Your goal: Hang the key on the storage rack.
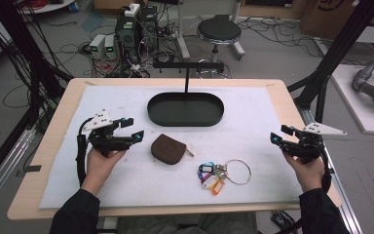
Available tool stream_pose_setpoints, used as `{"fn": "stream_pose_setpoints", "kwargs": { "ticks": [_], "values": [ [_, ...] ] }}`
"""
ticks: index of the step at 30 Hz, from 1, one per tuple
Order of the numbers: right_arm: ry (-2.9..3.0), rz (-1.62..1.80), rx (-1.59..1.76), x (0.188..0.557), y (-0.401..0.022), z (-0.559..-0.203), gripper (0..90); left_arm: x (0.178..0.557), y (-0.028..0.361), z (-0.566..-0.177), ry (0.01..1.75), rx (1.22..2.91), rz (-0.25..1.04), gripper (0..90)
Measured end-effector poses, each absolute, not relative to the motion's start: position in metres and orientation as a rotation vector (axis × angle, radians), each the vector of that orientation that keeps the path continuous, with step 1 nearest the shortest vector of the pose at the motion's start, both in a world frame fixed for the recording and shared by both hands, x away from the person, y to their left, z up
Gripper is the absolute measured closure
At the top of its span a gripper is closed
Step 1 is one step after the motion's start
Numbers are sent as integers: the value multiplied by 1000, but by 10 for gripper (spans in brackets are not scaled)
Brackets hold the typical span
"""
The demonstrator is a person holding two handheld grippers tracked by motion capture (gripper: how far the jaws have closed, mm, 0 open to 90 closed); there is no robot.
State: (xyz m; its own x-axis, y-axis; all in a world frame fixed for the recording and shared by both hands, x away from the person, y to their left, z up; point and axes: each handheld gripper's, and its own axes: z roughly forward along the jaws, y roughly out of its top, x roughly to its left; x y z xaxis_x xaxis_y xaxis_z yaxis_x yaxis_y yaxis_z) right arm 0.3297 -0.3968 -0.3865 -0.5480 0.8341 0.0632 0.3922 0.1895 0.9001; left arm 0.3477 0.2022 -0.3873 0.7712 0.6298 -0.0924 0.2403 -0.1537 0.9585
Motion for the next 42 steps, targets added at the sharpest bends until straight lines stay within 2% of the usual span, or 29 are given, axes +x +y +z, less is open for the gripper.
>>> {"fn": "stream_pose_setpoints", "kwargs": {
  "ticks": [11, 24, 27, 37, 42],
  "values": [
    [2043, 1353, 1176, 329, -395, -393, 426, 348, 208, -386, 702, 1707, 418, 305],
    [2252, 1290, 1209, 327, -372, -409, 556, 354, 212, -389, 745, 1700, 441, 305],
    [2290, 1269, 1188, 326, -365, -411, 563, 354, 212, -389, 750, 1699, 442, 305],
    [2474, 1100, 1120, 313, -336, -425, 698, 355, 211, -390, 758, 1706, 443, 305],
    [2507, 1058, 1136, 309, -331, -431, 725, 356, 211, -391, 762, 1702, 439, 306]
  ]
}}
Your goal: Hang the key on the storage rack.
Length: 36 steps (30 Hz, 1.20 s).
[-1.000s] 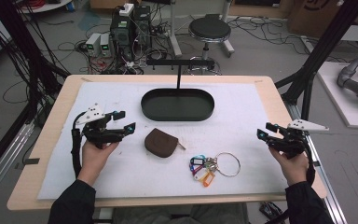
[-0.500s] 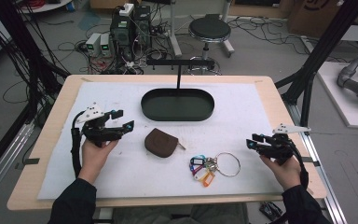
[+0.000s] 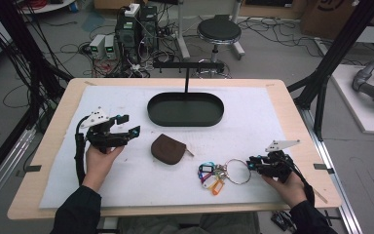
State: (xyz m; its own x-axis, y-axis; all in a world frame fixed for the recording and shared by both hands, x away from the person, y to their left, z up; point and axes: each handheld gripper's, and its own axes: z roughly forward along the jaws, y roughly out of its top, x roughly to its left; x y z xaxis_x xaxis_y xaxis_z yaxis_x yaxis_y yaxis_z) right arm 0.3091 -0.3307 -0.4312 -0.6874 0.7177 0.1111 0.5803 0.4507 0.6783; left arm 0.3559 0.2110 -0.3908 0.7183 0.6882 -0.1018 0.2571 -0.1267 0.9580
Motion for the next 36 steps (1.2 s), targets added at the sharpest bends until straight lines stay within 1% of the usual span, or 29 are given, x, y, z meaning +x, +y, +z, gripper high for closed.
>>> {"fn": "stream_pose_setpoints", "kwargs": {
  "ticks": [9, 11, 13, 16, 18, 22, 31, 36],
  "values": [
    [2544, 989, 1182, 310, -326, -439, 726, 356, 212, -391, 764, 1708, 443, 307],
    [2529, 964, 1170, 308, -324, -439, 748, 356, 211, -391, 764, 1712, 444, 307],
    [2506, 927, 1148, 306, -322, -439, 789, 357, 210, -391, 765, 1717, 445, 307],
    [2492, 900, 1113, 303, -319, -440, 807, 357, 209, -392, 765, 1722, 447, 307],
    [2491, 888, 1088, 302, -317, -440, 845, 356, 209, -392, 769, 1727, 453, 307],
    [2478, 868, 1070, 301, -313, -439, 867, 357, 208, -392, 775, 1736, 455, 307],
    [2427, 895, 1087, 307, -311, -437, 875, 356, 209, -392, 776, 1743, 450, 307],
    [2339, 1016, 1127, 312, -317, -429, 875, 355, 210, -392, 783, 1749, 445, 307]
  ]
}}
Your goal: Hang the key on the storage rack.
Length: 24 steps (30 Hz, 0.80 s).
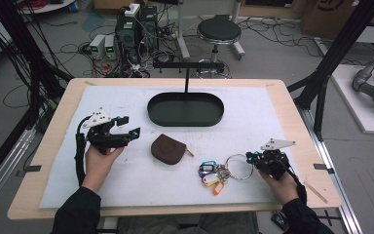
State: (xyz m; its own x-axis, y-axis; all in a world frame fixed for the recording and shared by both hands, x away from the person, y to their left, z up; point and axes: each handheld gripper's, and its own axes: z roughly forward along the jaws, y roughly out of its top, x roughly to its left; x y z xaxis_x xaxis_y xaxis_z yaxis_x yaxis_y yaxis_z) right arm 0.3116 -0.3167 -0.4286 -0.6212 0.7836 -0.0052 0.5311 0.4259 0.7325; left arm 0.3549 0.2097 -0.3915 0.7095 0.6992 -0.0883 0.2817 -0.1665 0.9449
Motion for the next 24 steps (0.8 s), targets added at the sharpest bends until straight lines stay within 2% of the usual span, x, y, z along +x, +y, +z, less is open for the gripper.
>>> {"fn": "stream_pose_setpoints", "kwargs": {
  "ticks": [24],
  "values": [
    [2277, 1446, 1231, 308, -311, -417, 870, 354, 208, -391, 769, 1754, 453, 307]
  ]
}}
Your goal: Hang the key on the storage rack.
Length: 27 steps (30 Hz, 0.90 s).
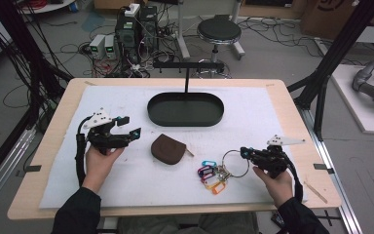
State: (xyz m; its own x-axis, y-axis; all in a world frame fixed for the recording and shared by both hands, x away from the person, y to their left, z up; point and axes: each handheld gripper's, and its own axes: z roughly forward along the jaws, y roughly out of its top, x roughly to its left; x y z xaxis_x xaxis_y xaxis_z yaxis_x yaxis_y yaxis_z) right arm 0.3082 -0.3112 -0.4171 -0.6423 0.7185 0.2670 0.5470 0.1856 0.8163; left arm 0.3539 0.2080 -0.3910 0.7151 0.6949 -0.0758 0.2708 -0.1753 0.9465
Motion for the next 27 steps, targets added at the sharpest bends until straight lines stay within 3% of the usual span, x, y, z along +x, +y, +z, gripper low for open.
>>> {"fn": "stream_pose_setpoints", "kwargs": {
  "ticks": [13, 27],
  "values": [
    [2345, 1482, 1243, 309, -308, -416, 870, 353, 207, -391, 761, 1754, 453, 307],
    [2332, 1490, 1094, 317, -304, -381, 874, 349, 207, -387, 744, 1739, 487, 307]
  ]
}}
